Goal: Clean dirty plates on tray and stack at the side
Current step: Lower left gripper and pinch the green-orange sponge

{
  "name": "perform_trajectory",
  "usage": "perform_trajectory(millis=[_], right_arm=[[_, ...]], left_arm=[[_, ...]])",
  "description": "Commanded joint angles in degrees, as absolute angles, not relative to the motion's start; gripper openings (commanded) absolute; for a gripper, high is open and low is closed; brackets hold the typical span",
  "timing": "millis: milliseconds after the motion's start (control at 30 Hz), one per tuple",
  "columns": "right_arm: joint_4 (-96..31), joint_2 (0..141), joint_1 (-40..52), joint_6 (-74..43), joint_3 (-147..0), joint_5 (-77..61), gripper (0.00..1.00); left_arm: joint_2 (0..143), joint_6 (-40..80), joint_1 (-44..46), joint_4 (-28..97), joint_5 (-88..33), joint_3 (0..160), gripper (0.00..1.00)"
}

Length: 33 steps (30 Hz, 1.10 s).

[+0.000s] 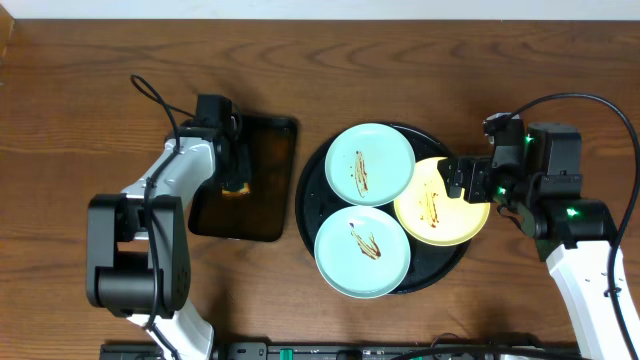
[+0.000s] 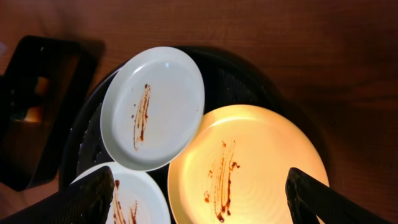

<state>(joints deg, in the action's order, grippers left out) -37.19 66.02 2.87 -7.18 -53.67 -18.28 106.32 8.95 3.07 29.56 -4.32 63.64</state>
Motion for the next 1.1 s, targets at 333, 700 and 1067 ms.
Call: perform_trajectory(millis=[333,700,1067], right_arm=[[-37.32,66.02,3.20,-6.76,-54.78,-18.87,0.87],[-37.32,66.02,3.20,-6.76,-54.78,-18.24,0.87],[-37.54,66.02,3.20,-6.74,-54.74,-17.34,0.87]], left_arm=[[104.95,8.16,2.98,29.61,-7.05,63.68,0.07],[98.65,8.25,3.09,29.91,-8.84,63.22,0.07],[104.97,8.21,3.31,29.02,-8.78,61.06,0.10]])
